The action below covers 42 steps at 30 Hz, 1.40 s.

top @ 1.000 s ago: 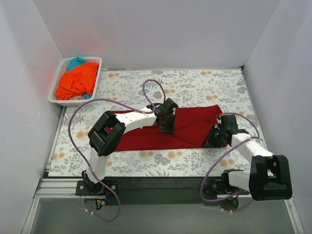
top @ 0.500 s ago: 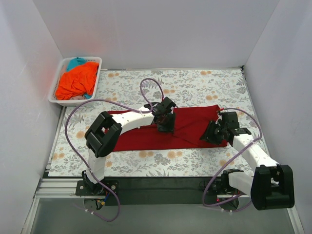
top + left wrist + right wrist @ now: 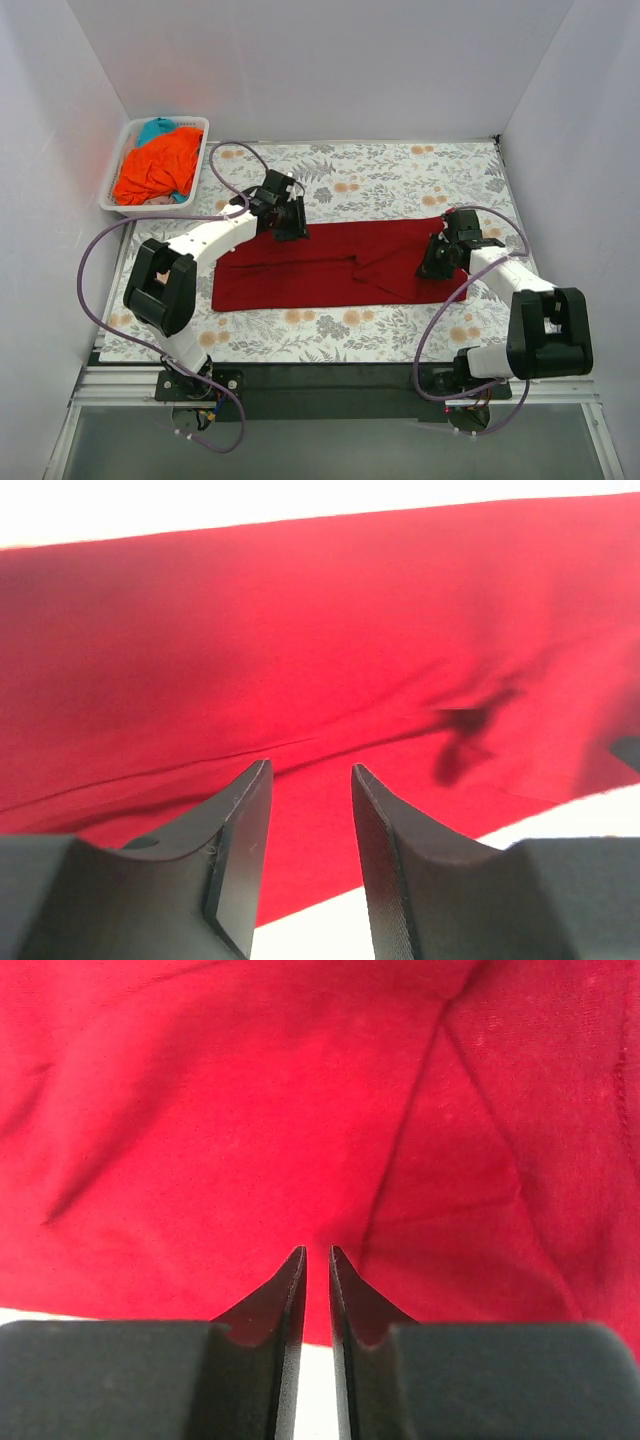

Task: Fold and stack the t-shirts
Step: Fold the tshirt

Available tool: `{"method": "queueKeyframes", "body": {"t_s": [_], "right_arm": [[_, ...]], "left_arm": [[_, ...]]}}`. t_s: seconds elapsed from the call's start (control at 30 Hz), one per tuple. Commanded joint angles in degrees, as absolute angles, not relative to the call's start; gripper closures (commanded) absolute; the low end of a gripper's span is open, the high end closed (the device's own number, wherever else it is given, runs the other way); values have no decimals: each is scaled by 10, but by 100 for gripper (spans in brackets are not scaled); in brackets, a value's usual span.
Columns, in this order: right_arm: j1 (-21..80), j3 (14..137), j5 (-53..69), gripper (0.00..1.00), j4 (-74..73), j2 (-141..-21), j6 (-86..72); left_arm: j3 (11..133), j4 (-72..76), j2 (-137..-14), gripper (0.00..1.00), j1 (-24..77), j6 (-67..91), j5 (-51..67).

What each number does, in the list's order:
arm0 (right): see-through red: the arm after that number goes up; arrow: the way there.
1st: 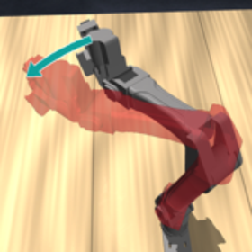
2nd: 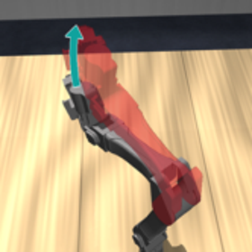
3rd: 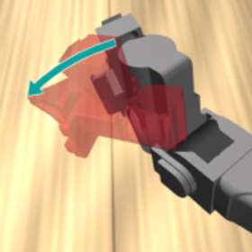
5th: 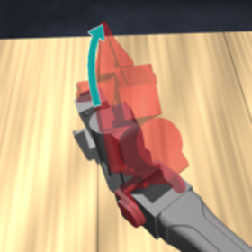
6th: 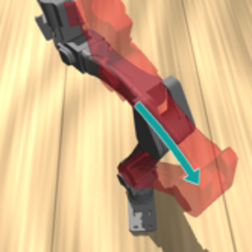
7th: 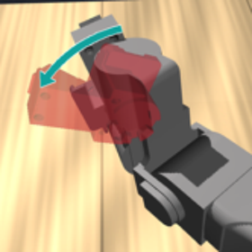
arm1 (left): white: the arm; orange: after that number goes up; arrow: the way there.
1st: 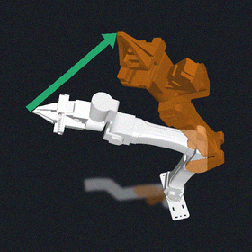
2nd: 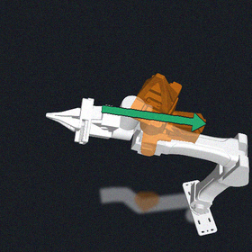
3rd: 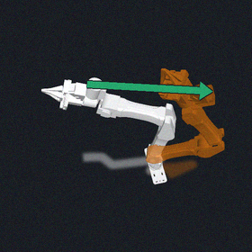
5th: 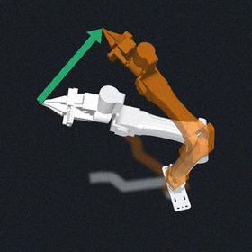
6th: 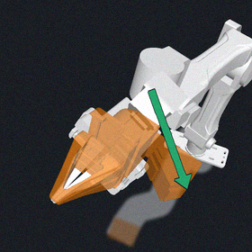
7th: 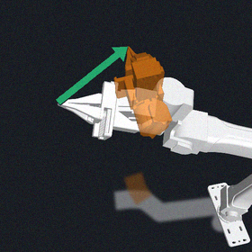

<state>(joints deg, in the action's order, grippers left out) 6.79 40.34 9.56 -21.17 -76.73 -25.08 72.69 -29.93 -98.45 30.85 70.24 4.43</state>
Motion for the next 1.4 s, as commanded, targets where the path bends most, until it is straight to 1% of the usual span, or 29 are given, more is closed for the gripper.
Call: {"method": "queueKeyframes", "body": {"t_s": [0.0,0.07,0.2,0.23,0.37,0.5,0.53,0.6,0.63,0.67,0.77,0.83,0.9,1.07,1.17,1.37], "right_arm": [[70,431,73,80,-182,-808,-243],[72,444,65,82,-177,-841,-243],[72,474,48,82,-164,-897,-242],[72,482,47,82,-163,-912,-241],[72,547,47,86,-154,-1014,-238],[74,651,58,86,-151,-1105,-243],[75,703,61,87,-152,-1126,-245],[81,766,75,87,-153,-1184,-250],[84,828,77,87,-156,-1202,-251],[87,858,80,86,-159,-1234,-252],[93,955,92,83,-180,-1277,-257],[94,984,92,81,-199,-1278,-257],[94,989,88,78,-203,-1262,-254],[94,943,86,68,-203,-1169,-242],[94,918,95,65,-203,-1130,-242],[95,884,106,64,-208,-1090,-238]], "left_arm": [[696,-302,-972,66,281,678,40],[678,-300,-970,68,266,676,31],[659,-294,-983,69,229,657,27],[657,-298,-988,69,225,655,12],[635,-305,-1001,69,205,647,-13],[609,-308,-1001,70,192,642,-13],[601,-309,-1000,70,192,642,-10],[592,-312,-996,70,192,645,-1],[584,-314,-991,71,192,648,-1],[579,-315,-988,71,192,649,-1],[577,-319,-969,71,192,651,-1],[583,-322,-951,70,192,650,-1],[598,-324,-925,70,192,647,-1],[629,-329,-874,68,196,628,41],[636,-349,-867,68,204,614,42],[604,-361,-873,74,231,600,25]]}}
